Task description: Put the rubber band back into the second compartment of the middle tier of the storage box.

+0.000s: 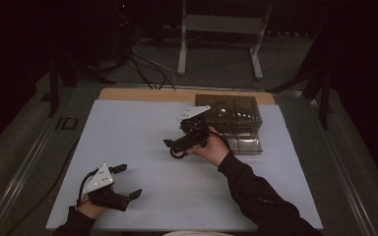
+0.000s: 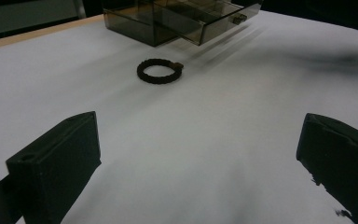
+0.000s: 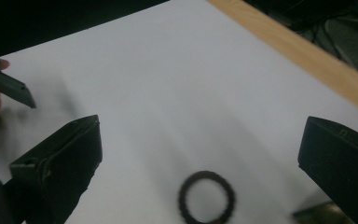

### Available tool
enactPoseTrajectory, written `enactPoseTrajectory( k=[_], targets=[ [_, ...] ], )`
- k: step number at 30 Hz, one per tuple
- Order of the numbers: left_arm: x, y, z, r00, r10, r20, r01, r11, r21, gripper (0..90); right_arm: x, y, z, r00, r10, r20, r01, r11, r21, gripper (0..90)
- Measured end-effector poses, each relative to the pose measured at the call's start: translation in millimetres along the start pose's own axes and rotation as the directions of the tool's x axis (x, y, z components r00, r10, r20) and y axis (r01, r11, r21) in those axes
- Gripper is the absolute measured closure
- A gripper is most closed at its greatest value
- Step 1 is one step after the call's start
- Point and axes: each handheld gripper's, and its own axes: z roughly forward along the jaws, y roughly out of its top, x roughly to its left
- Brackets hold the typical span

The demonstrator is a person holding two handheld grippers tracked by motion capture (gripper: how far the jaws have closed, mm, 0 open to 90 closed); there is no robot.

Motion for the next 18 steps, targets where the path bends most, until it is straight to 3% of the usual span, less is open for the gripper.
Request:
enactPoseTrajectory(
  k=[8, 12, 18],
  targets=[
    [-0.4, 0.0, 0.2, 1.0000, 0.003, -0.001, -0.003, 1.0000, -0.001, 0.9, 8.1, -13.0, 21.9, 0.9958, 0.091, -0.011, -0.091, 0.995, 0.036, 0.0],
    [0.0, 0.0, -0.1, 1.0000, 0.000, -0.002, 0.000, 1.0000, -0.005, 0.9, 7.4, -19.7, 27.9, 0.9882, 0.152, -0.020, -0.152, 0.988, 0.025, 7.5],
    [-0.3, 0.0, 0.4, 1.0000, 0.002, -0.001, -0.002, 1.0000, -0.001, 0.9, 8.7, -27.9, 33.0, 0.9810, 0.193, 0.019, -0.194, 0.981, 0.029, 16.0]
  ],
)
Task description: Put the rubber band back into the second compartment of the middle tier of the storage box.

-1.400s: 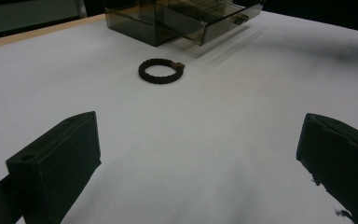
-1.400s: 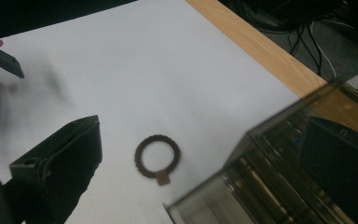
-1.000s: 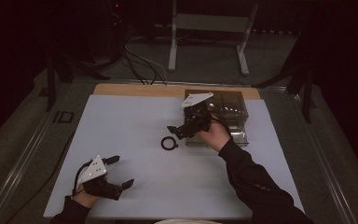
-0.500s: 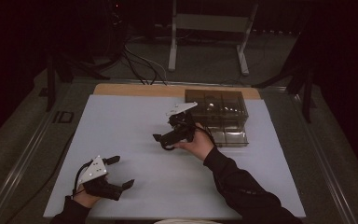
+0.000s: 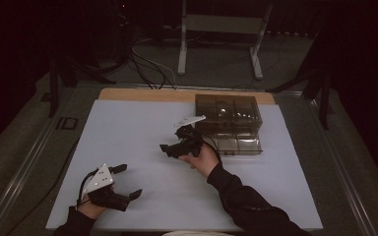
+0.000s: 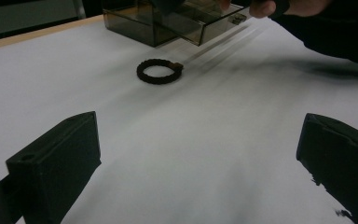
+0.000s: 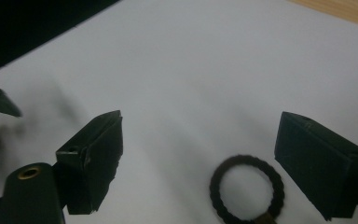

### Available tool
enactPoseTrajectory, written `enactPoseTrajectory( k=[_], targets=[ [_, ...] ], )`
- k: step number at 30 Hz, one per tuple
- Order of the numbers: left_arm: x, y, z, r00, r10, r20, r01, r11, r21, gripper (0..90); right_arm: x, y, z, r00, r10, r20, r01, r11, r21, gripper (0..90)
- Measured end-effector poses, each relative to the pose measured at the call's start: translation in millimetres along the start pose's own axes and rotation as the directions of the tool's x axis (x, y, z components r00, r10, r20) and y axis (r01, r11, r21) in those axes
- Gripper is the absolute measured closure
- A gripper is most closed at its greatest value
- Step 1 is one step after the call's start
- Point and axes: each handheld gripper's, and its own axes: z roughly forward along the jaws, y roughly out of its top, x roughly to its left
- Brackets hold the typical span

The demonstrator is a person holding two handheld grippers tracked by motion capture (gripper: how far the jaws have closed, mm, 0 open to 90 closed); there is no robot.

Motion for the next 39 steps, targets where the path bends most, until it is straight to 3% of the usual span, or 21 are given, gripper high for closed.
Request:
enactPoseTrajectory(
  k=[4, 8, 15, 23, 33, 39],
  targets=[
    [0.3, 0.0, -0.2, 1.0000, -0.002, 0.000, 0.002, 1.0000, -0.002, 0.9, 2.1, -7.2, 4.9, 0.9998, 0.005, 0.020, -0.005, 1.000, 0.013, 21.6],
    [0.2, 0.0, 0.1, 1.0000, 0.002, 0.001, -0.002, 1.0000, 0.002, 0.9, 4.2, -12.4, 10.3, 0.9999, 0.013, 0.009, -0.014, 0.999, 0.039, 27.0],
    [0.2, 0.0, -0.2, 1.0000, 0.002, 0.001, -0.002, 1.0000, 0.002, 0.9, 8.9, -23.8, 23.5, 0.9984, -0.020, 0.053, 0.016, 0.997, 0.075, 37.5],
    [0.2, 0.0, -0.2, 1.0000, 0.002, 0.001, -0.002, 1.0000, 0.003, 0.9, 4.8, -31.9, 34.5, 0.9974, 0.010, 0.071, -0.020, 0.991, 0.135, 52.0],
    [0.1, 0.0, -0.3, 1.0000, 0.003, 0.002, -0.003, 1.0000, 0.004, 0.9, -4.0, -38.7, 43.3, 0.9966, 0.045, 0.070, -0.055, 0.986, 0.155, 64.3],
    [0.0, 0.0, -0.4, 1.0000, 0.004, 0.001, -0.004, 1.0000, 0.005, 0.9, -3.8, -41.2, 45.8, 0.9970, 0.020, 0.075, -0.032, 0.987, 0.159, 69.9]
  ],
)
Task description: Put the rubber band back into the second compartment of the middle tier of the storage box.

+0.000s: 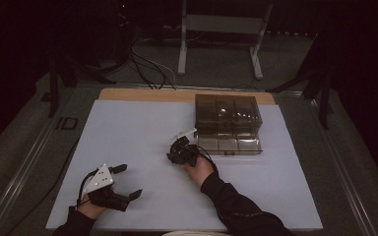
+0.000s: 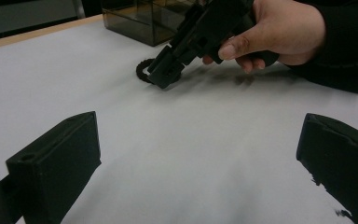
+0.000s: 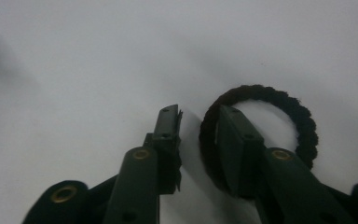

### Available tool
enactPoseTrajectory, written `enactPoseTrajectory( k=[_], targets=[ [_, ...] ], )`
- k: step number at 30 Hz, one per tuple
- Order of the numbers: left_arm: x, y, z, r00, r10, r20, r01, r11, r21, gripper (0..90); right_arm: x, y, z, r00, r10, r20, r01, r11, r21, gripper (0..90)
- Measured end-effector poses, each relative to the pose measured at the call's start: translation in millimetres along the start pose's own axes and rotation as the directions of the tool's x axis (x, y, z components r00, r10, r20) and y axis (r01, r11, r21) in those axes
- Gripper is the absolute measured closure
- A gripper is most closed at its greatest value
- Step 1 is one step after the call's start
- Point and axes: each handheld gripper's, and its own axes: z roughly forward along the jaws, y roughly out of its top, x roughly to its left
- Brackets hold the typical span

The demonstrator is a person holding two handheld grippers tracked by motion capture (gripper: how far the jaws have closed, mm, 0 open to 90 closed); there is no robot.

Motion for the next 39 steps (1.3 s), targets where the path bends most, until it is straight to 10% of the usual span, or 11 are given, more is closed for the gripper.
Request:
enactPoseTrajectory(
  k=[16, 39],
  targets=[
    [0.2, -0.2, 0.3, 1.0000, -0.003, 0.001, 0.003, 1.0000, 0.000, 1.0, 2.7, 0.6, -3.5, 0.9911, -0.098, 0.090, 0.100, 0.995, -0.021, 86.5],
    [0.4, -0.4, 0.8, 1.0000, -0.005, 0.004, 0.005, 1.0000, 0.000, 0.9, 7.2, 15.5, -30.5, 0.9934, -0.114, 0.012, 0.115, 0.991, -0.063, 87.2]
  ],
)
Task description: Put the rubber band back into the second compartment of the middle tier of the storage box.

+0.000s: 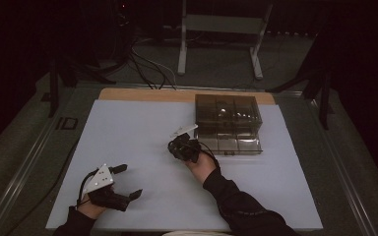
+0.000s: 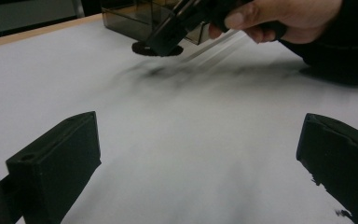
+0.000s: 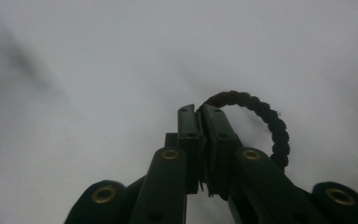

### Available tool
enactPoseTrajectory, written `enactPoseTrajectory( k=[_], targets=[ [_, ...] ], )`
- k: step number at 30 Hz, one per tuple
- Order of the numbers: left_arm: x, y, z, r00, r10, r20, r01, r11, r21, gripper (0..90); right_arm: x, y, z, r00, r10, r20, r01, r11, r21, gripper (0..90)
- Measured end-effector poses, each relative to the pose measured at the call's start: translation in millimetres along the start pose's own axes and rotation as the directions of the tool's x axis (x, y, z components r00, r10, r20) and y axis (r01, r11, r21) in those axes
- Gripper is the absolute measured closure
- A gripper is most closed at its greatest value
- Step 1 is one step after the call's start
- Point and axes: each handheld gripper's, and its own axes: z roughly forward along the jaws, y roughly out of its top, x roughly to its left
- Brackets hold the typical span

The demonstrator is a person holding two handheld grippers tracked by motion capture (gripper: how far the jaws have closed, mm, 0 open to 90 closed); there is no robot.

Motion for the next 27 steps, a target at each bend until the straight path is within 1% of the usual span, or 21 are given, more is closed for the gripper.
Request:
enactPoseTrajectory(
  k=[5, 9, 10, 12, 18, 27],
  targets=[
    [-0.1, 0.1, 0.4, 1.0000, 0.000, 0.001, 0.000, 1.0000, 0.001, 0.9, 2.1, 5.2, -9.8, 0.9998, -0.009, -0.018, 0.009, 1.000, -0.008, 87.1],
    [0.0, 0.0, 0.4, 1.0000, -0.002, 0.000, 0.002, 1.0000, 0.000, 0.9, 3.9, 8.1, -16.1, 0.9996, -0.018, -0.021, 0.018, 1.000, -0.015, 87.1],
    [0.0, 0.0, 0.6, 1.0000, -0.001, 0.001, 0.001, 1.0000, 0.002, 0.9, 4.9, 10.2, -21.2, 0.9994, -0.025, -0.024, 0.025, 0.999, -0.024, 87.1],
    [-0.1, 0.0, 0.6, 1.0000, -0.002, 0.001, 0.002, 1.0000, 0.001, 0.9, 5.1, 11.1, -24.4, 0.9992, -0.033, -0.023, 0.033, 0.999, -0.025, 87.1],
    [0.1, 0.0, 0.7, 1.0000, -0.001, 0.000, 0.001, 1.0000, 0.002, 0.9, 2.5, 12.8, -32.0, 0.9994, -0.029, -0.020, 0.029, 0.999, -0.035, 87.1],
    [0.0, 0.0, 1.0, 1.0000, -0.004, 0.001, 0.004, 1.0000, 0.001, 0.9, -5.5, 12.0, -45.7, 0.9994, -0.034, -0.001, 0.034, 0.999, -0.041, 87.1]
  ],
)
